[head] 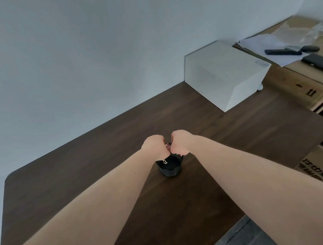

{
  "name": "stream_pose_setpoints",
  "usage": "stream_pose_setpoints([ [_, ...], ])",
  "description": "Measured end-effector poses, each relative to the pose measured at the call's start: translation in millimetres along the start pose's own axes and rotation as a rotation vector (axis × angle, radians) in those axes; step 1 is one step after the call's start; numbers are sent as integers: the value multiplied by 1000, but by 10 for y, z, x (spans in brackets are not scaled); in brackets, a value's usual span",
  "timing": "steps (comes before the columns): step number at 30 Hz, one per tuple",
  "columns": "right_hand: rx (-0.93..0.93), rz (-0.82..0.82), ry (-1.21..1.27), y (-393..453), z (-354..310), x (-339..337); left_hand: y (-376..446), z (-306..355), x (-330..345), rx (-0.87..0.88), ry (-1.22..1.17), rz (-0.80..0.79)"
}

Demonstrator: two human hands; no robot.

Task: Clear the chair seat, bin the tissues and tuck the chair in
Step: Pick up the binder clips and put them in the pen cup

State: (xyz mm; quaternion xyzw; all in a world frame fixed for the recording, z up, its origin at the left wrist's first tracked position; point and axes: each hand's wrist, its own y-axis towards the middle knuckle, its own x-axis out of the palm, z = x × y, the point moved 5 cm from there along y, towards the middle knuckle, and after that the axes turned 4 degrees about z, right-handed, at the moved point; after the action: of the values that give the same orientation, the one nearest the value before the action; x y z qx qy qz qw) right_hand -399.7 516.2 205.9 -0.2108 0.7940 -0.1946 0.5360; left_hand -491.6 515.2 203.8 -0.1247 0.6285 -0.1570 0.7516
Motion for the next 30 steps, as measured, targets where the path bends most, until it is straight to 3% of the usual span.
stream_pose_setpoints([
  [9,55,-75,59,39,-109,196,-10,-50,150,-4,0,-24],
  [18,18,-24,-24,70,-133,129,-60,-42,125,-11,-108,-21],
  [23,-16,38,47,53,-174,102,-53,-117,108,3,-122,-7],
  [30,-42,12,50,-4,-177,41,-69,-146,102,3,-145,-14],
])
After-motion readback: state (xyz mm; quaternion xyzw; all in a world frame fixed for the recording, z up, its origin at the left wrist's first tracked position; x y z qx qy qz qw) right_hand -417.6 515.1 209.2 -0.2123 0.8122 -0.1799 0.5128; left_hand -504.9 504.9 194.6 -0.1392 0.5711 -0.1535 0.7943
